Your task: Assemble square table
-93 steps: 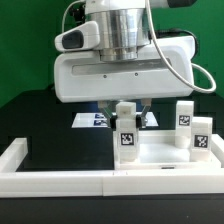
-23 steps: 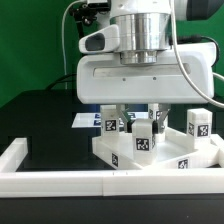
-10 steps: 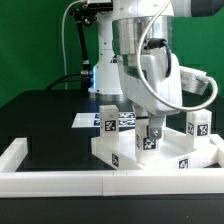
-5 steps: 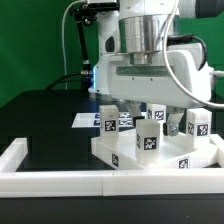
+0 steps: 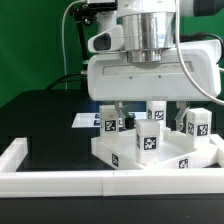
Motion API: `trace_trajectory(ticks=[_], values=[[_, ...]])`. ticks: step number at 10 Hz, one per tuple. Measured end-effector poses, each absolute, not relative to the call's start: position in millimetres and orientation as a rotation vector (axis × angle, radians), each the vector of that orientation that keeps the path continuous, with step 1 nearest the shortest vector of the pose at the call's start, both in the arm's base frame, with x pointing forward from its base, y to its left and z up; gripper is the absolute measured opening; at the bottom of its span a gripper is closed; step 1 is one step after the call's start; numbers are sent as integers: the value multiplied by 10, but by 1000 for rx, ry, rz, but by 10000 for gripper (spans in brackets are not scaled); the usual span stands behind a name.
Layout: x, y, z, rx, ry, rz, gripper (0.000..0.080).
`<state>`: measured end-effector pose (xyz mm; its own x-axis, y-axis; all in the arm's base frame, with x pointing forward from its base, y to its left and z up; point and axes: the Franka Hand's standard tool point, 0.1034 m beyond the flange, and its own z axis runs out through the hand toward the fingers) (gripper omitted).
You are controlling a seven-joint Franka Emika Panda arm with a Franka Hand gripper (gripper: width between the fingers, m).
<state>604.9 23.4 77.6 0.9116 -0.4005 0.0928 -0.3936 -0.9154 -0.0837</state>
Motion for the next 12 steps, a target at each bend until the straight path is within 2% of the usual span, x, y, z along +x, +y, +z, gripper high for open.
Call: trace_trajectory(ticks=[4,7,8,9,10,11,12], values=[[6041,176,757,-3113,97,-164,649],[6055,141,760,-3137,-117,-166,649],[6055,138,760,-3137,-104,-166,511],[6055,137,759,-3137,-104,-166,511],[6055,136,760,-3137,-103,-166,360],[6055,135,759,-3137,-98,-166,290],[6055,135,759,-3136,-49,-166,290]])
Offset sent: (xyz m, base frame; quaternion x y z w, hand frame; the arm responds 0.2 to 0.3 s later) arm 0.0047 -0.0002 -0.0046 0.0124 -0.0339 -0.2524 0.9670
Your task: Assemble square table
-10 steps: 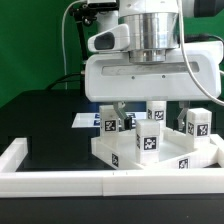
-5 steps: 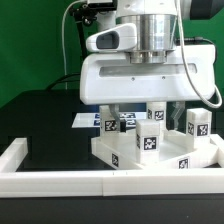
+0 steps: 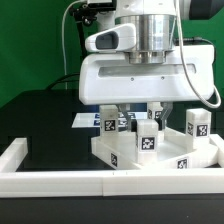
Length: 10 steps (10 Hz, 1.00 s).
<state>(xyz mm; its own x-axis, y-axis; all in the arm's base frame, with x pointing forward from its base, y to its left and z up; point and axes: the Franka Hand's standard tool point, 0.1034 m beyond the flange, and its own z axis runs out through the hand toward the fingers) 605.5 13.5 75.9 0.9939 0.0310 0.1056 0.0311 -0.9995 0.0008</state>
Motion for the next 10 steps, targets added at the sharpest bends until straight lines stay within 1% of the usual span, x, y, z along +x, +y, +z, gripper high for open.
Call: trace_trajectory(ticks=[1,4,6,10], values=[[6055,134,759,-3136,-43,-166,290],[6055,139,757,-3108,286,-165,290],[6064,163,759,-3004,752,-174,290],[6071,169,753,-2726,1396,-172,291]])
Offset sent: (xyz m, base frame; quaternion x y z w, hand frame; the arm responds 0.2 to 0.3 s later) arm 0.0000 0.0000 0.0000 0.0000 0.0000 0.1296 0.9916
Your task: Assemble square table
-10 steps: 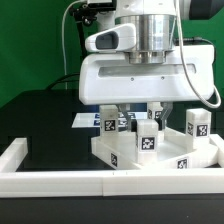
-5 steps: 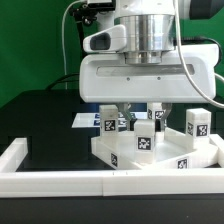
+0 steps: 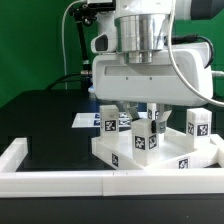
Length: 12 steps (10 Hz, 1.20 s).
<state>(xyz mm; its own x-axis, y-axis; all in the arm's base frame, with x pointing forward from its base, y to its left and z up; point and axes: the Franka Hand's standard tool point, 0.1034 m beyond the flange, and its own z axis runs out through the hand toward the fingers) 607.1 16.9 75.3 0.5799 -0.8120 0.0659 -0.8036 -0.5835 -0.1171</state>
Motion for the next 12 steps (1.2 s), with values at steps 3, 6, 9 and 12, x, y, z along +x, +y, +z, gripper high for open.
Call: trace_trajectory(ticks=[3,6,9,12], values=[[6083,142,755,-2573,1653,-163,292],[6090,137,754,-2432,1847,-139,294],[6089,137,751,-2447,1824,-137,464],[6072,140,744,-2631,1570,-137,636]])
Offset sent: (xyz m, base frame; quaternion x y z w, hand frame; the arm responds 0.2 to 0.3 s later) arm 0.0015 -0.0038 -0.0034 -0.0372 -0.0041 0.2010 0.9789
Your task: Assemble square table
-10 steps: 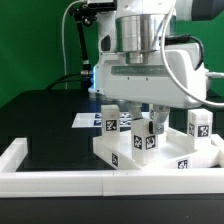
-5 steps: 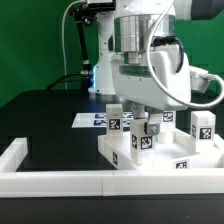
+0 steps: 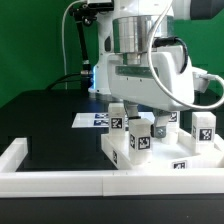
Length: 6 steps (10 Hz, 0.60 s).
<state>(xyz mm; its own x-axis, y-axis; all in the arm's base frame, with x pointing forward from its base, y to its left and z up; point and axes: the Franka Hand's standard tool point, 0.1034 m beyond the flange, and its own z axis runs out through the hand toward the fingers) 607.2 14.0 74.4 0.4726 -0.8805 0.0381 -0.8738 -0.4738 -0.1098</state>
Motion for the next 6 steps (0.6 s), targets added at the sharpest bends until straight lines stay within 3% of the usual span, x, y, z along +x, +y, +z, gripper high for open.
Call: trace_trajectory(ticks=[6], values=[[6036,159,738,-3055,586,-126,649]])
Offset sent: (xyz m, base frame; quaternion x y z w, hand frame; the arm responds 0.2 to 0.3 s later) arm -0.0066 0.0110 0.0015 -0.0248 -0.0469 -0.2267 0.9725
